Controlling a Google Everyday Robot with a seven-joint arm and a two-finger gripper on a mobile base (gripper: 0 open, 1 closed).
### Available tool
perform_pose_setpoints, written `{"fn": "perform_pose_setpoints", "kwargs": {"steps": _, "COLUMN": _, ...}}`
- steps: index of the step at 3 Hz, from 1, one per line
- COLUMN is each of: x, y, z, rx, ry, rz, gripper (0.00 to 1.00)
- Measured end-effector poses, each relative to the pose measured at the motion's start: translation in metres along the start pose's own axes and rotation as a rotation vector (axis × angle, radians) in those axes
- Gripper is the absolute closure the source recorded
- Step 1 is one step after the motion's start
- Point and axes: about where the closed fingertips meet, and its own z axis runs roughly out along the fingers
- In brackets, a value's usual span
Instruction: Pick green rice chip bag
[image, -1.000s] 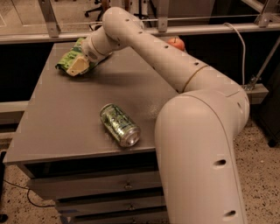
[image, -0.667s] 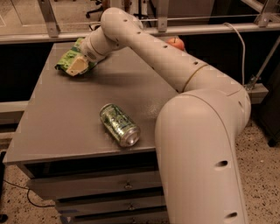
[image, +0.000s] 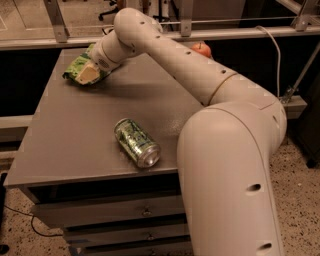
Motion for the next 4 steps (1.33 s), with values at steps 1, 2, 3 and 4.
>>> {"fn": "perform_pose_setpoints", "kwargs": {"steps": 1, "x": 0.000, "y": 0.000, "z": 0.000, "rx": 0.000, "ry": 0.000, "rz": 0.000, "gripper": 1.00}}
{"fn": "perform_pose_setpoints", "kwargs": {"steps": 2, "x": -0.010, "y": -0.012, "z": -0.037, "rx": 0.045, "ry": -0.107, "rz": -0.010, "gripper": 1.00}}
{"fn": "perform_pose_setpoints", "kwargs": {"steps": 3, "x": -0.027, "y": -0.025, "z": -0.106, "rx": 0.118, "ry": -0.272, "rz": -0.042, "gripper": 1.00}}
{"fn": "perform_pose_setpoints", "kwargs": {"steps": 4, "x": -0.027, "y": -0.033, "z": -0.161, "rx": 0.171, "ry": -0.368, "rz": -0.048, "gripper": 1.00}}
